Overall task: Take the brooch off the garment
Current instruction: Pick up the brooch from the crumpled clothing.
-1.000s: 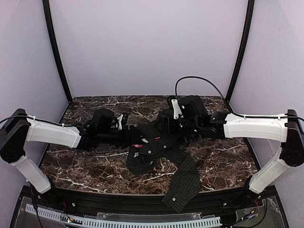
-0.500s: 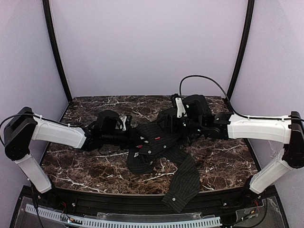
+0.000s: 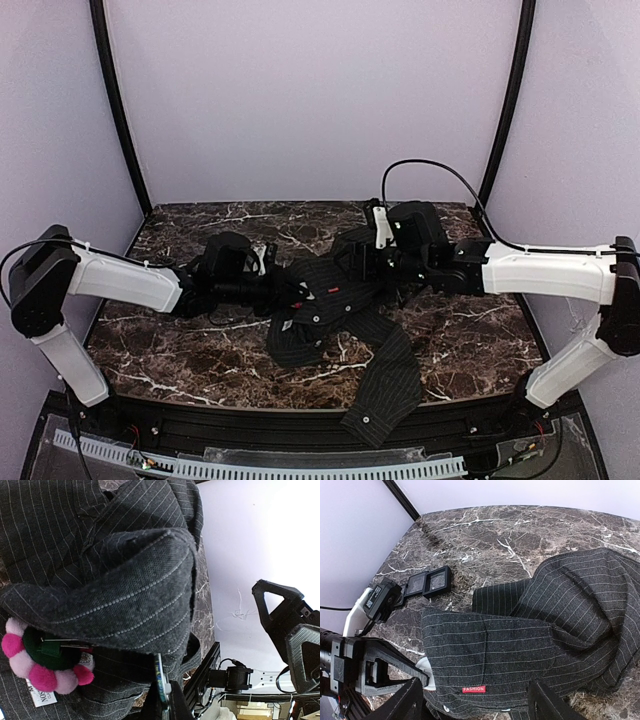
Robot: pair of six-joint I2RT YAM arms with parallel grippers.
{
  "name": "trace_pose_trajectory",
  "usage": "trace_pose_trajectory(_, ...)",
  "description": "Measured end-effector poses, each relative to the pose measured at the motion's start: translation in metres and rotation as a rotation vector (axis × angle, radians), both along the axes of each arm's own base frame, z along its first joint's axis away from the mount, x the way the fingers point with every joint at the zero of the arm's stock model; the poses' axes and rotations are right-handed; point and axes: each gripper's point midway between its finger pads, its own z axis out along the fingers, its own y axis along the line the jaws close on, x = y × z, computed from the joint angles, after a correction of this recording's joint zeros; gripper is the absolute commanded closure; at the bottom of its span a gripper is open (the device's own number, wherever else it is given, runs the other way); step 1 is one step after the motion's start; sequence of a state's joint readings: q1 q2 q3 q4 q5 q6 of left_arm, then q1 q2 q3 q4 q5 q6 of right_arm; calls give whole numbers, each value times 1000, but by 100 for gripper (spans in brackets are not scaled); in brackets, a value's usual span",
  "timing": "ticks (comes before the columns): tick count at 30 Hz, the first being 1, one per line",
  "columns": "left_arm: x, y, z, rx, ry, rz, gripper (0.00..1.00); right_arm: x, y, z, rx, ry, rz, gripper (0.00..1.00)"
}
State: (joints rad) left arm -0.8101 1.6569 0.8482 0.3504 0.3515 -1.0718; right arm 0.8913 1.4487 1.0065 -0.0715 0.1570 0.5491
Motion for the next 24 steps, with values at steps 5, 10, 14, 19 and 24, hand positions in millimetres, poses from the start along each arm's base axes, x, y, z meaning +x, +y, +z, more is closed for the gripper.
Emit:
trace_pose_trajectory(5,-2,2,-3,28,-18,-16,99,-3,-5,10,12,-23,2,22)
trace_pose_trajectory(10,-9,11,10,151,-110,-98,99,-6,-13,24,26,-72,35,13)
trace_pose_trajectory(14,-14,11,53,176,-254,-221,99,-16,-14,43,75,-136,149,9)
trace_pose_trajectory(19,-35,10,87,156,-376,-441,99,-44,-5,74,145,-242,384,8)
trace_pose_trajectory(24,-57,10,100,161,-452,-661,99,-72,7,89,205,-273,607,11)
